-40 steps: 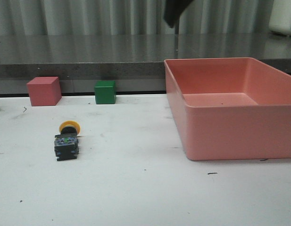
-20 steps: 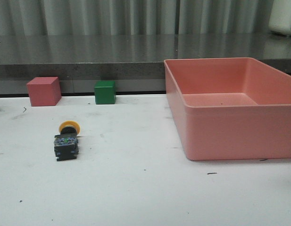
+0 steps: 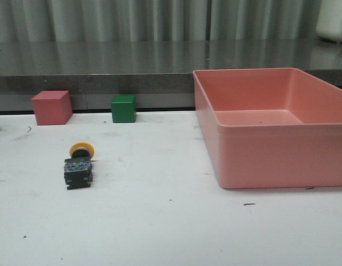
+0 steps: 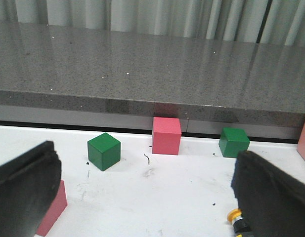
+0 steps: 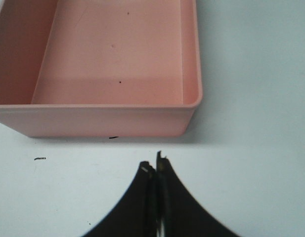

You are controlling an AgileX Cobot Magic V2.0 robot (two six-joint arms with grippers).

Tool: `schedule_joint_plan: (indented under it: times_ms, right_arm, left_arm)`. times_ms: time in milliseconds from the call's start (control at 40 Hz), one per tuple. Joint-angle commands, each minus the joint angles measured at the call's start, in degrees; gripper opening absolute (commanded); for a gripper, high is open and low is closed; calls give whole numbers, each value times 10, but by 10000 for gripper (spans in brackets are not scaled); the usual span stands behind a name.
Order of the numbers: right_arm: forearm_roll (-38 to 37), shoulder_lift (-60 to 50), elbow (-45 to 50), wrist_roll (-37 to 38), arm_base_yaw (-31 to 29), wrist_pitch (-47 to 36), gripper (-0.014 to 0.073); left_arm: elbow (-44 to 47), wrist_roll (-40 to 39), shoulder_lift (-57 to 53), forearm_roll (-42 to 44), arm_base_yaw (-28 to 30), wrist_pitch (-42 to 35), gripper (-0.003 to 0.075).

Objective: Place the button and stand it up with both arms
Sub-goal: 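Lower the left gripper and grasp the button by its yellow cap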

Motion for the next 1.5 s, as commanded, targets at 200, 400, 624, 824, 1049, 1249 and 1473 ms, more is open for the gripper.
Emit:
schedule_joint_plan:
  times_ms: [200, 400, 624, 824, 1049, 1249, 1473]
  right_arm:
    - [-13, -216, 64, -5, -3, -102, -69]
    - [-13, -259, 64, -5, -3, -71, -69]
    - [-13, -259, 64, -5, -3, -71, -69]
    - [-13, -259, 64, -5, -3, -71, -69]
    - [-13, -259, 64, -5, -3, -71, -69]
    - [-13, -259, 64, -5, -3, -70, -69]
    - [-13, -259, 64, -5, -3, -70, -69]
  left_arm:
    - [-20, 1, 7, -6, 2, -41, 672]
    - [-20, 1, 7, -7, 2, -44, 672]
    - [-44, 1, 33, -27, 2, -26, 672]
    - [-107, 1, 130, -27, -26, -7, 672]
    - [-180, 1, 241, -27, -136, -6, 672]
    - [-274, 1, 376, -28, -209, 97, 672]
    - [-417, -1, 539, -75, -216, 289, 672]
